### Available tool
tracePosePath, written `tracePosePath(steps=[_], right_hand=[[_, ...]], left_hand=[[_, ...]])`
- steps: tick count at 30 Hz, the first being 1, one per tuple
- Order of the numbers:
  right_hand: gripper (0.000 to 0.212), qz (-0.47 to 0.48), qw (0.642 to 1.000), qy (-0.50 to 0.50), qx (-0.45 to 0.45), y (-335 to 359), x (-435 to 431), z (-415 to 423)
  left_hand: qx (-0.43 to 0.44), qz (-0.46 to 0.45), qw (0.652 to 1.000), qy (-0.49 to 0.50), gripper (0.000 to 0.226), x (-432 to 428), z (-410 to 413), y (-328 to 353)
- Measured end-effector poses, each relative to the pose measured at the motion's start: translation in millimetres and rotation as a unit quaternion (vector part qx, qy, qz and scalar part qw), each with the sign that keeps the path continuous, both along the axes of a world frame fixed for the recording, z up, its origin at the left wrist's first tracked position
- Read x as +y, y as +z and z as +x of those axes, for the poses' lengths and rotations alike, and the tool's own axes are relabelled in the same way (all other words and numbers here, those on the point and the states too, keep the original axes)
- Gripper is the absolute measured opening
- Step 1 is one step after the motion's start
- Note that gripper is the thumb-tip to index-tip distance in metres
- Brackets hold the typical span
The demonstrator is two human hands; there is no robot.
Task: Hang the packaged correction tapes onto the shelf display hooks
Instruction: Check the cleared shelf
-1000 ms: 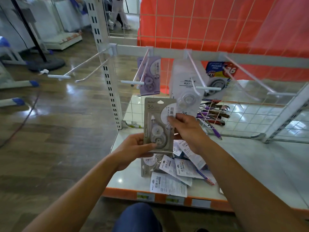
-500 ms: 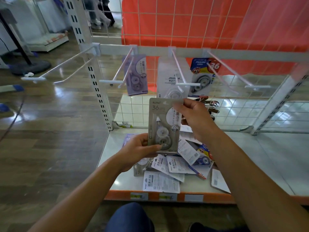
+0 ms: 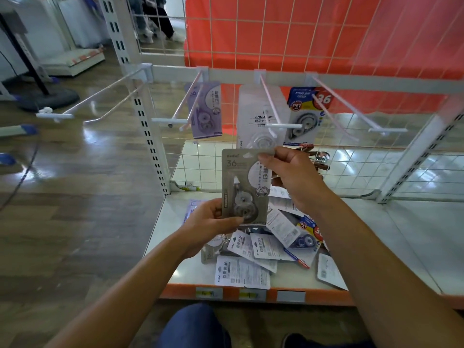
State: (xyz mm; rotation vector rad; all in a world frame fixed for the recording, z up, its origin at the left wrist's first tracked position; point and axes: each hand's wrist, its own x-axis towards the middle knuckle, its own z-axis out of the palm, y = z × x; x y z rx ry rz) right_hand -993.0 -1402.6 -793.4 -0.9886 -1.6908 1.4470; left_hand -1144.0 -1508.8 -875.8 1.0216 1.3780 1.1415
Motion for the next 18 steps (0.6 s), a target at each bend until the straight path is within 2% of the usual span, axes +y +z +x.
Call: tracePosePath(steps=[11,15,18], right_hand=[[0.011,-0.026,0.999,0.024,0.041,7.3,-30.1,-2.7],[0.016,-0.029,0.997,0.018,0.067,11.2,-46.9,4.2],[0.016,-0.037,0.998,0.033,0.048,37.5,-58.0,7.4]], left_hand=[[0.062,0.002,0.998,0.028,0.026,-18.1,-18.9,20.1],[0.085,-0.030,0.995,0.033,0.026,-26.6,-15.8,33.5],[0.071,-0.079,0.992,0.063,0.030,-39.0,-7.8,56.7]])
